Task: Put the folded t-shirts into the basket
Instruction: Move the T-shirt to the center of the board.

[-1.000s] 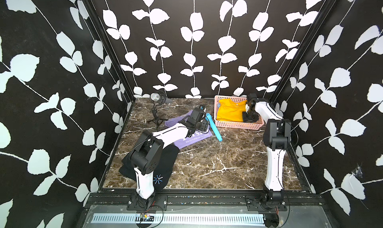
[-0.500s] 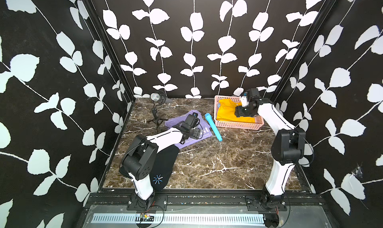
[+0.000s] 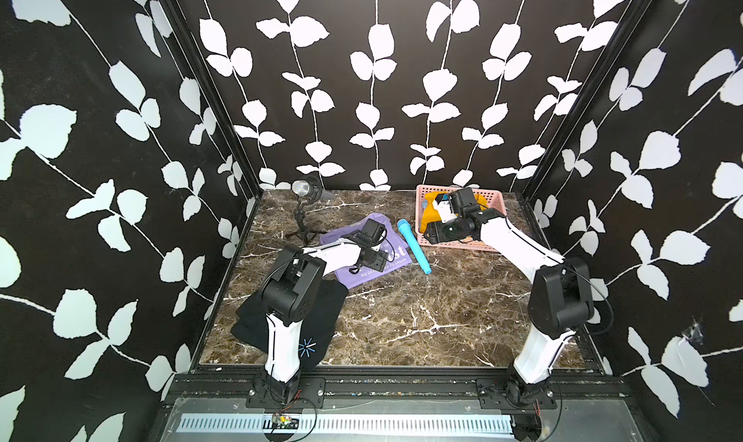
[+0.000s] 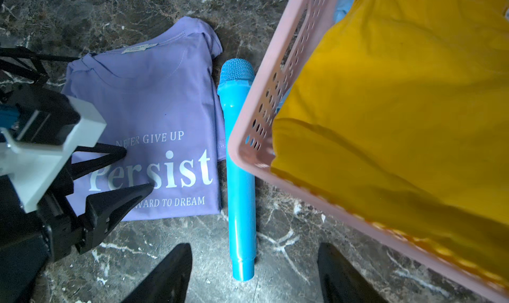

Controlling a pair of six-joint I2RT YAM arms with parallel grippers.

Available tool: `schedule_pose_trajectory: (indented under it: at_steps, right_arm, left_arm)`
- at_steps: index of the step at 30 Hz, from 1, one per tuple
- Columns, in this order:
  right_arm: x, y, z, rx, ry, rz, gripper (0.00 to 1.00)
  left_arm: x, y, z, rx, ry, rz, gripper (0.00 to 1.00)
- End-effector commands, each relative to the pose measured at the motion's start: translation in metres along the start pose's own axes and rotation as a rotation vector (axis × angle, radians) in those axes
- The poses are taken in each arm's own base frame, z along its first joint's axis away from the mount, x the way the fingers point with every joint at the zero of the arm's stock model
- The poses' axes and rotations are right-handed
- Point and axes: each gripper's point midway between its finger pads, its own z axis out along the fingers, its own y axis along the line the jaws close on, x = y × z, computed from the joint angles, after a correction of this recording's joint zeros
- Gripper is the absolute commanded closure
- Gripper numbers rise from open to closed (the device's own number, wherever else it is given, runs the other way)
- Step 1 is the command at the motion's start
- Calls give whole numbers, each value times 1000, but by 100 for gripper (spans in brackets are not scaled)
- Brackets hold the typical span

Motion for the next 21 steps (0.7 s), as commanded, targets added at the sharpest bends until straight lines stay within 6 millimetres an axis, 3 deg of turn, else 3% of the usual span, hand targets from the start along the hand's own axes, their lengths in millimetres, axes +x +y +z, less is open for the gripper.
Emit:
schedule_pose_trajectory:
  at_steps: [1, 7, 15, 20, 21]
  right_arm:
    - [0, 0, -6, 5, -44, 22, 26]
    - [27, 0, -7, -5, -12, 49, 26]
    - [41, 0, -16, -3, -6, 68, 26]
    - [57, -4, -13, 14, 34, 91, 26]
    - [54, -2, -23, 15, 17, 88, 26]
  left_arm:
    - [27, -18, -4, 63, 77, 38, 30]
    - [69, -47, -8, 85, 160, 112, 35]
    - [124, -76, -20, 84, 229, 214, 43]
    - [152, -106, -28, 149, 261, 344, 47]
    - [156, -110, -30, 155, 270, 364, 47]
